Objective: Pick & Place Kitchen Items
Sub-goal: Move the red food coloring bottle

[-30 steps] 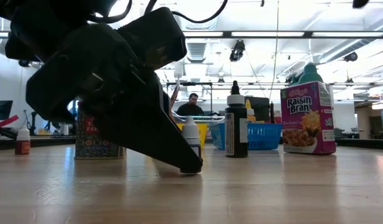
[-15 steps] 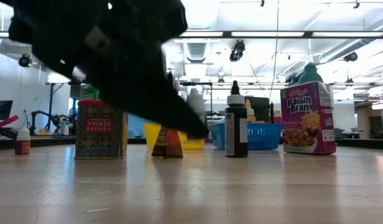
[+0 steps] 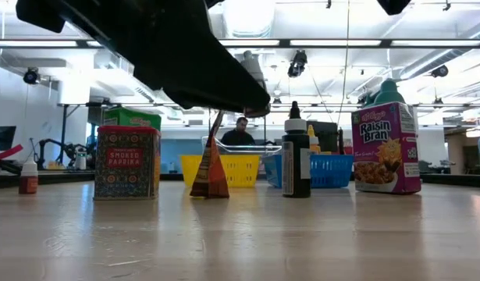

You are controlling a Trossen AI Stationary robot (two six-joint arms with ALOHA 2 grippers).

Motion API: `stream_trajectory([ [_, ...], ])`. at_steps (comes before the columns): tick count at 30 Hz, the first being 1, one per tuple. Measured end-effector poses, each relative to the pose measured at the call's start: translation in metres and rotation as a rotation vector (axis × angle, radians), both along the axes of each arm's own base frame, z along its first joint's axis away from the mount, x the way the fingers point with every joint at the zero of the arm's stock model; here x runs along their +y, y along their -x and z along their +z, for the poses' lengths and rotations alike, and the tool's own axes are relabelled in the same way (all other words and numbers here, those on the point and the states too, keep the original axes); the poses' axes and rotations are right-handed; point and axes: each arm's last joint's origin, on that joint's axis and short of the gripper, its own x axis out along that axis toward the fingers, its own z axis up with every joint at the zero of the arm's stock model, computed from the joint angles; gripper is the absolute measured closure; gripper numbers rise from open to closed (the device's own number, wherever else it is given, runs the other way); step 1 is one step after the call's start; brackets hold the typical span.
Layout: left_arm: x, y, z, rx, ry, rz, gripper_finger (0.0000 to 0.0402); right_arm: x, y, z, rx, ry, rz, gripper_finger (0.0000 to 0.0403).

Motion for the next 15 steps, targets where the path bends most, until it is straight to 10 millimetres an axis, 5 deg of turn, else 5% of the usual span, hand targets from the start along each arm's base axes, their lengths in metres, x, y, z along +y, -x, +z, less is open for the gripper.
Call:
stream_trajectory([
  [15,0.005,-0.001,-0.002,0.024,0.006,0.025,0.0296,0.023,-0.057,-0.016,0.436,0.062,-0.017,0.0269],
])
